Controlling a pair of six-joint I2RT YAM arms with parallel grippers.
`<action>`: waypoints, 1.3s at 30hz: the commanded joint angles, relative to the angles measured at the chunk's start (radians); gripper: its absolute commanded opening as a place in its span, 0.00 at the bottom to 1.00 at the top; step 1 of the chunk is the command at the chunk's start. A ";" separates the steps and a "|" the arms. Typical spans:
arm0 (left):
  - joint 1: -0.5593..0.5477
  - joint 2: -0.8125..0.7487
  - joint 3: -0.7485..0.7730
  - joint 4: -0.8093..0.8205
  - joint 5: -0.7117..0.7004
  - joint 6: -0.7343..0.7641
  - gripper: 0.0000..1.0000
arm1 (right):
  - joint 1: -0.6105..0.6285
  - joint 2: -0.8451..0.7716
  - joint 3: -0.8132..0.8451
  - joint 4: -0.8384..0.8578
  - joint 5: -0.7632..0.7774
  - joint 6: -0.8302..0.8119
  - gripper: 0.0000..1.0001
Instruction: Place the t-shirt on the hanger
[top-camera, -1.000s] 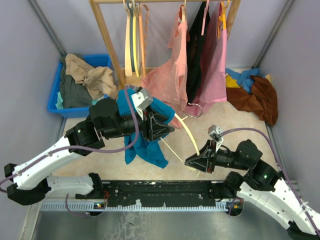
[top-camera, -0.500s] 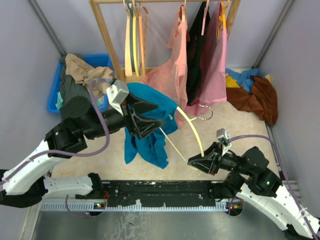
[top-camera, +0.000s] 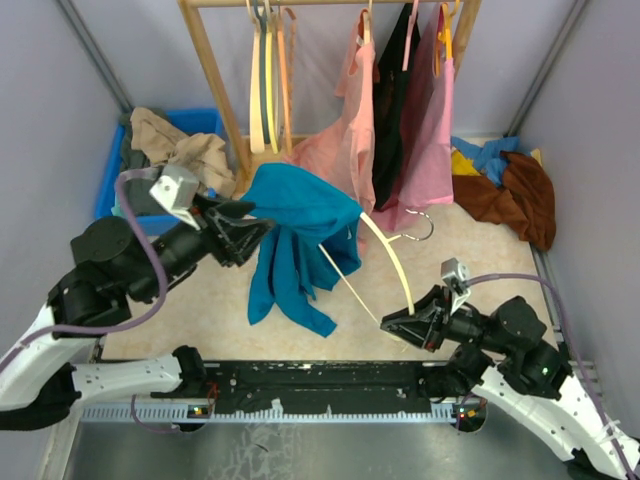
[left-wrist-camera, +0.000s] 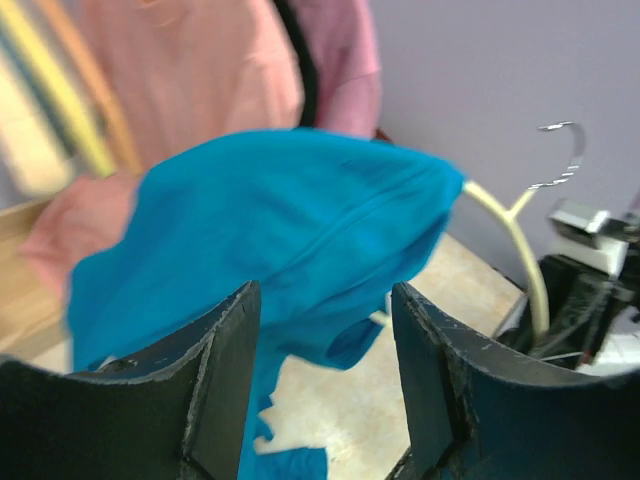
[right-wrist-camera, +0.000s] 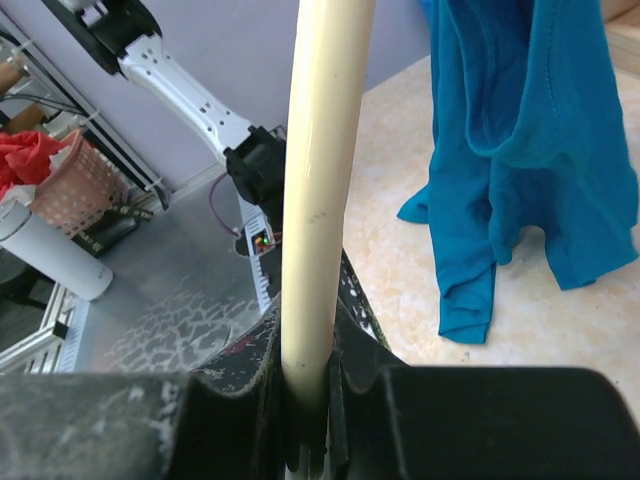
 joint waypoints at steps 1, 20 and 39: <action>-0.006 -0.110 -0.075 -0.052 -0.277 -0.053 0.61 | -0.004 -0.020 0.114 0.065 0.004 -0.051 0.00; -0.005 -0.219 -0.180 -0.036 -0.212 0.089 0.71 | -0.004 0.025 0.337 -0.114 -0.120 -0.044 0.00; -0.005 -0.137 -0.045 0.023 -0.308 0.134 0.00 | -0.004 0.005 0.312 -0.160 -0.108 -0.044 0.00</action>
